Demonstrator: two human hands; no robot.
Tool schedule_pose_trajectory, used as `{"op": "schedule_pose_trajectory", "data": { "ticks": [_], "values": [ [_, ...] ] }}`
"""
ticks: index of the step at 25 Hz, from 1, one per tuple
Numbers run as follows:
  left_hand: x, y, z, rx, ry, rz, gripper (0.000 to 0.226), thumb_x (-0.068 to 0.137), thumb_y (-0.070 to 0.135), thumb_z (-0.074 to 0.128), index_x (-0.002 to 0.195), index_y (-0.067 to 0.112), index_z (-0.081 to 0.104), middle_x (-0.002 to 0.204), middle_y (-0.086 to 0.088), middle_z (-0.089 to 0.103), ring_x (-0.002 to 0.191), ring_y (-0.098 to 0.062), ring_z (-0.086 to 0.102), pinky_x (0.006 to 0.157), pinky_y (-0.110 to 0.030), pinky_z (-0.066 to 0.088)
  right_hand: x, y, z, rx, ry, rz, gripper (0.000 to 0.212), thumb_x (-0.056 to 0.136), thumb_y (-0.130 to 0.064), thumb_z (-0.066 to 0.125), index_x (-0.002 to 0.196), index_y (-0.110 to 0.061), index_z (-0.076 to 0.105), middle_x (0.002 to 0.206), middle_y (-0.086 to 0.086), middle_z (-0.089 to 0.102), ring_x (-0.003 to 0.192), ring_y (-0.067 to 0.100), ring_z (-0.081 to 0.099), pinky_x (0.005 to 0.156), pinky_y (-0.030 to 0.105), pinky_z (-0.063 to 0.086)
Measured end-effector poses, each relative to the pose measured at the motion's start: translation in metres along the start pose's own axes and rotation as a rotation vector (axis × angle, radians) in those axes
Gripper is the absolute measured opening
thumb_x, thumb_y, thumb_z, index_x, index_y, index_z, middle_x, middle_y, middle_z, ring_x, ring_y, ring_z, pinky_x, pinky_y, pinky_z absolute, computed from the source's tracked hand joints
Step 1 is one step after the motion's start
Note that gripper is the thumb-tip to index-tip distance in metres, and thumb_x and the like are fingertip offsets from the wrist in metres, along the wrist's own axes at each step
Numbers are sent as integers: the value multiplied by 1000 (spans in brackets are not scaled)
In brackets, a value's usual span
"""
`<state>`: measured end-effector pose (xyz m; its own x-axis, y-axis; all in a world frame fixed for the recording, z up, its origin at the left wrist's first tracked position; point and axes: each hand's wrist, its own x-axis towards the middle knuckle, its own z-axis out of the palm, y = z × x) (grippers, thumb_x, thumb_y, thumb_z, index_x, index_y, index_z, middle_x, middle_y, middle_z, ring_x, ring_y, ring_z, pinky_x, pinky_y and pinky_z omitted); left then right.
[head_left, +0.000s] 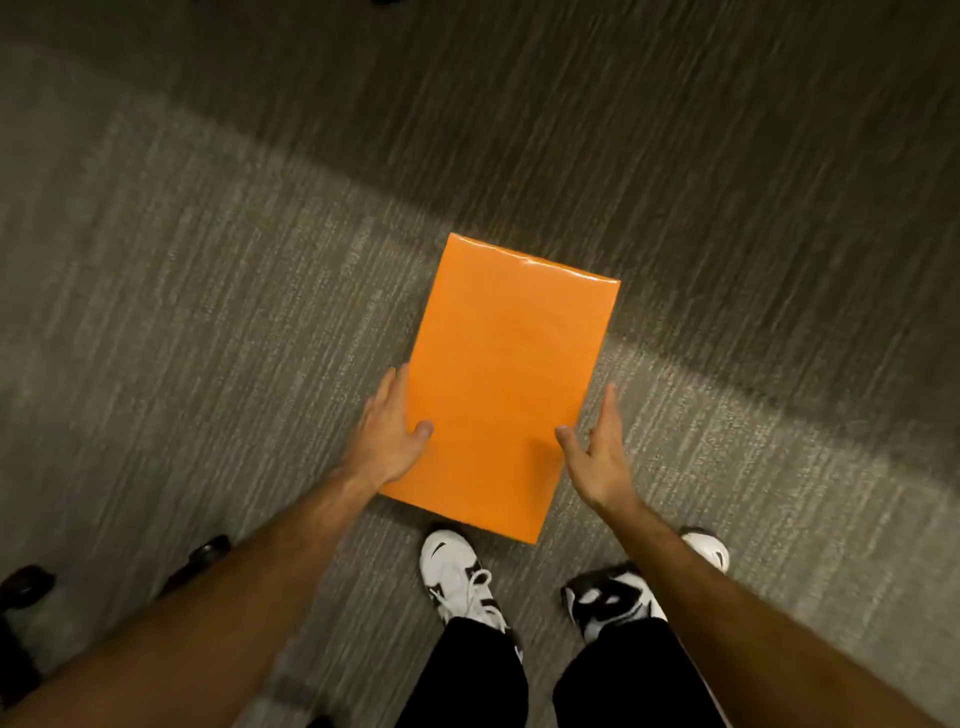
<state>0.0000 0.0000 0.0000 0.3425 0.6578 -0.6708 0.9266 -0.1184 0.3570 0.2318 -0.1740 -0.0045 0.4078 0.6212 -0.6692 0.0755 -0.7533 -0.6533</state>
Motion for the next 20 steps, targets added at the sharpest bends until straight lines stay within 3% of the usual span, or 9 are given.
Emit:
{"op": "schedule_pose_trajectory", "data": {
  "ticks": [4,7,11,16,20],
  "values": [
    [14,-18,17,-124,-57,-206,94,92,40,68,160,25,5,162,-6,31,142,-32,40,113,-54,38,11,16,20,129,-25,104,95,99,-38,58,159,-26,-16,171,2,3,153,29,21,119,59,27],
    [19,-13,24,-222,-54,-180,84,93,31,68,158,28,15,153,-3,46,134,-29,51,110,-52,43,10,26,26,200,-52,117,92,100,-26,59,159,-34,-10,166,3,25,143,31,42,112,59,40],
    [26,-8,21,-189,-31,-186,78,94,16,65,156,28,20,150,-3,47,132,-30,51,108,-51,43,13,26,24,214,-58,196,92,100,-15,59,159,-39,-6,163,3,32,139,28,47,109,53,45],
    [14,7,18,-232,-29,-171,75,93,12,65,154,31,25,146,-1,51,128,-28,54,102,-47,45,13,21,-1,176,-24,189,92,98,-7,59,158,-46,1,162,0,36,122,12,52,89,33,49],
    [-4,45,-6,-321,-39,-139,75,92,12,67,153,32,28,143,-1,55,127,-26,56,101,-46,47,-2,-2,-51,128,-17,157,89,99,-12,60,158,-45,3,164,3,33,141,27,46,104,49,49]
  ]
}}
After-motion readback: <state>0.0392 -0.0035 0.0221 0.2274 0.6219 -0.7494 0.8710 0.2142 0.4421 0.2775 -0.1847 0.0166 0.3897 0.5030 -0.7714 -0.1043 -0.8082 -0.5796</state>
